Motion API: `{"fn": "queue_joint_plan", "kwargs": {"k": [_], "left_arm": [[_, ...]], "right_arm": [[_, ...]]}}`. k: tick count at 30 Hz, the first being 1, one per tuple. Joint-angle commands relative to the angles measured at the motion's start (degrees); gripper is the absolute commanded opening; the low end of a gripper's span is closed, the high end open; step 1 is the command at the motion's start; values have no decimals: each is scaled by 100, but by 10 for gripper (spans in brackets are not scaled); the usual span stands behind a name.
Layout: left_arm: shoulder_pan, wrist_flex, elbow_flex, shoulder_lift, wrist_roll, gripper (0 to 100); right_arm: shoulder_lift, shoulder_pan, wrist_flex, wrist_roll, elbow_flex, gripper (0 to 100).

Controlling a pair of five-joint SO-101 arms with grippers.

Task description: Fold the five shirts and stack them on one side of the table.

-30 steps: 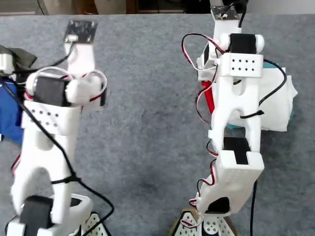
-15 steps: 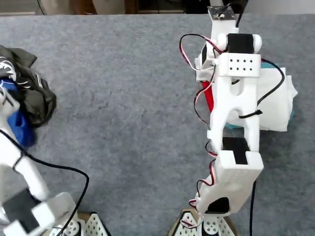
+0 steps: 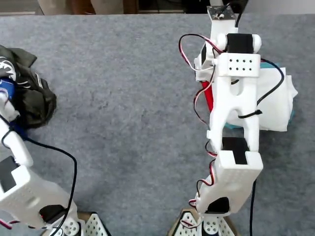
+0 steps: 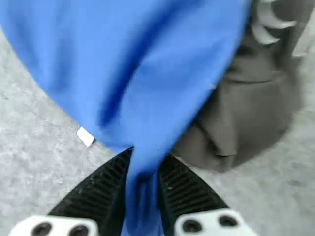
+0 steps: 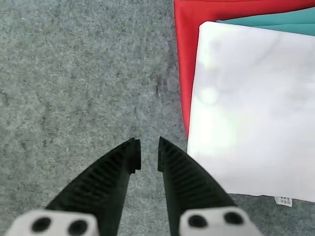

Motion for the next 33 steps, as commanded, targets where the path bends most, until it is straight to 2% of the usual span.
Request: {"fn": "queue_joint_plan", "kwargs": {"k": [1, 5, 8, 10, 13, 17, 19, 20, 23, 26, 28, 31, 33], "left_arm": [[264, 1002, -1196, -479, -35, 19], [791, 1969, -2013, -1446, -35, 19], [1574, 2435, -2338, -2378, -18, 19], [2365, 2752, -2338, -3002, 9, 19], [4009, 3156, -2110, -3916, 413, 19], [6215, 3121, -1451, -4646, 870, 19], [6875, 3007, -791, -4655, 809, 20], [6980, 2954, -431, -4655, 668, 23], [6989, 2734, 571, -4699, 484, 113], [6444, 2927, 721, -4725, 1231, 256], [5644, 3103, 369, -4699, 1635, 278], [3912, 3024, 0, -4655, 1591, 282], [2875, 2655, 123, -4655, 1451, 282]], "right_arm": [[-48, -75, 105, -44, -251, 73], [-48, -75, 105, -53, -251, 73], [-40, -84, 97, -53, -251, 73], [-40, -84, 97, -53, -251, 73], [-40, -66, 97, -26, -251, 73], [-66, -66, 97, -26, -251, 73], [-66, -66, 97, -26, -251, 73], [-66, -66, 97, -26, -251, 75], [-57, -75, 97, -26, -251, 76], [-31, -119, 88, -18, -251, 77], [-31, -224, 88, -18, -277, 77], [-31, -576, 88, -18, -268, 77], [-31, -998, 88, -62, -251, 78]]}}
